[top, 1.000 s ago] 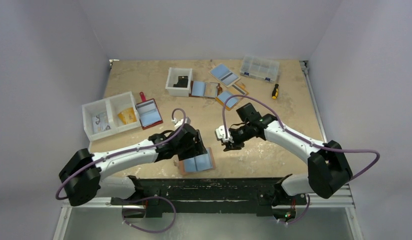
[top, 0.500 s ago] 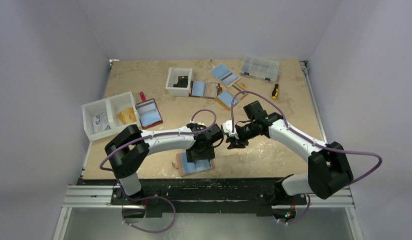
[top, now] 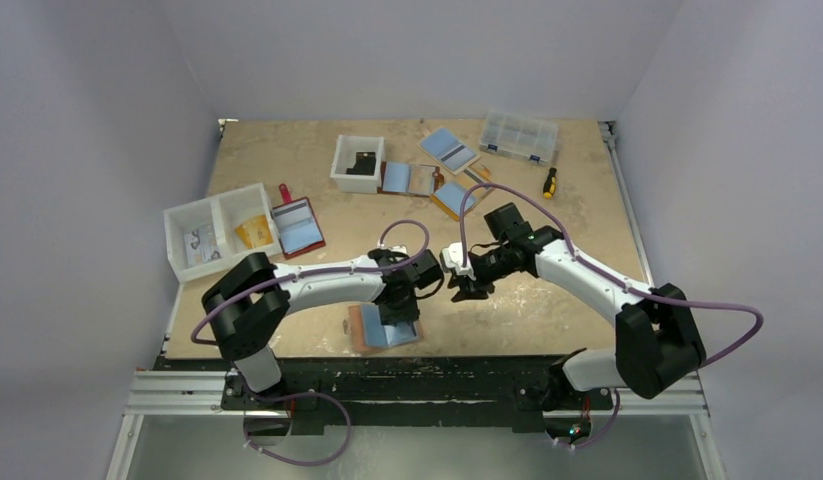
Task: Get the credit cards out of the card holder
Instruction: Open the card holder at the center of the board.
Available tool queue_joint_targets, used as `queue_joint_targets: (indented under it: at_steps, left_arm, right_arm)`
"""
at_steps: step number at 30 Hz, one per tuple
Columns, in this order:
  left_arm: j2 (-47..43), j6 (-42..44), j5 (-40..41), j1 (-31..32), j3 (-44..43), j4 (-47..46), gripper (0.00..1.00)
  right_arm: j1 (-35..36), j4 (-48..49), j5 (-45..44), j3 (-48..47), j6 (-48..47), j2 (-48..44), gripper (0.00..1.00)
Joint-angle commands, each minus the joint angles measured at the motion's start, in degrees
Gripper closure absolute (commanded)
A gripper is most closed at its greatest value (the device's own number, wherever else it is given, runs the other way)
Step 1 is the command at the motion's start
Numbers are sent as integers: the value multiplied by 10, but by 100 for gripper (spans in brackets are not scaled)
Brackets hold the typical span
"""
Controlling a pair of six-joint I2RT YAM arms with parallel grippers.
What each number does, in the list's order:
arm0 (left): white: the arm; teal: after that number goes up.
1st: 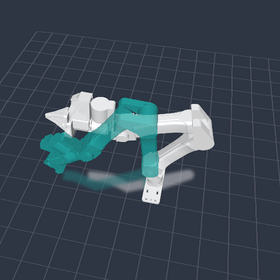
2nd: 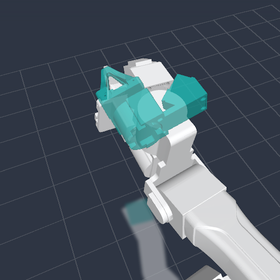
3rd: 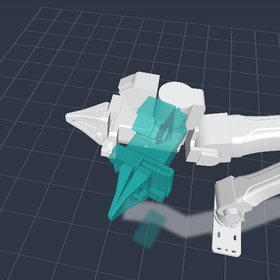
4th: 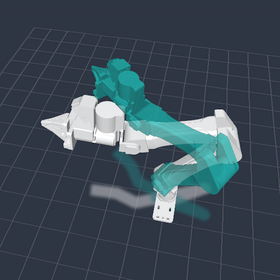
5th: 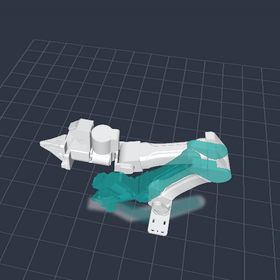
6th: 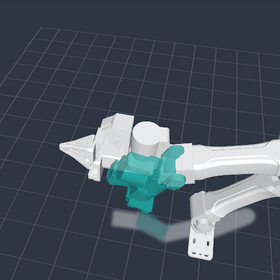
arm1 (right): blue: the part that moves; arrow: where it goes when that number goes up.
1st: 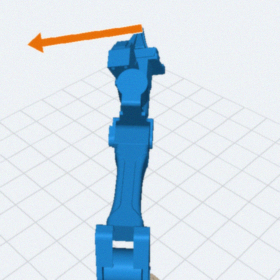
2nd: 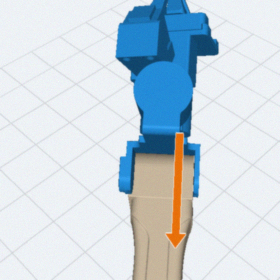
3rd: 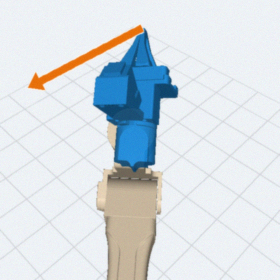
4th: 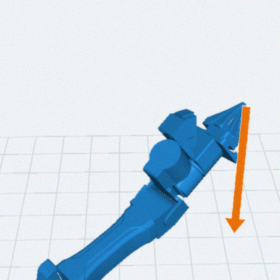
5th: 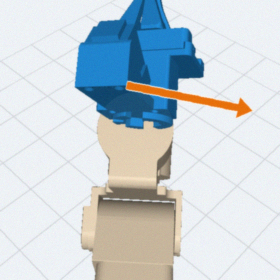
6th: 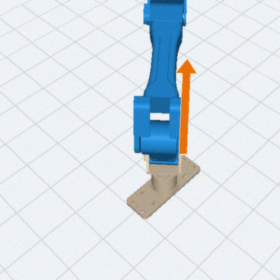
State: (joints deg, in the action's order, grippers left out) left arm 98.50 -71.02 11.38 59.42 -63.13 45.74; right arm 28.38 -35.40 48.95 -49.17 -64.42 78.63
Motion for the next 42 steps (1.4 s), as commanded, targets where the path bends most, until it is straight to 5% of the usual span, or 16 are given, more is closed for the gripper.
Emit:
queue_joint_targets:
  at_steps: [1, 14, 21, 28, 33, 42]
  left_arm:
    - [-61, 19, 13, 1, 40, -33, 78]
    - [-179, 77, -26, -31, 140, -175, 100]
    - [-194, 102, -30, -47, 156, -231, 100]
    - [-202, 121, -31, -69, 180, -295, 100]
    - [-231, 123, -28, -78, 217, -321, 100]
    - [-306, 97, -59, -91, 318, -392, 100]
  right_arm:
    - [6, -10, 36, 1, -11, -11, 60]
    - [32, -20, 71, 7, -18, -5, 52]
    - [46, 91, 114, -1, 199, 18, 49]
    - [46, 225, 85, -11, 485, 68, 63]
    - [47, 181, 95, -57, 547, 154, 79]
    - [83, 254, 50, -76, 654, 211, 93]
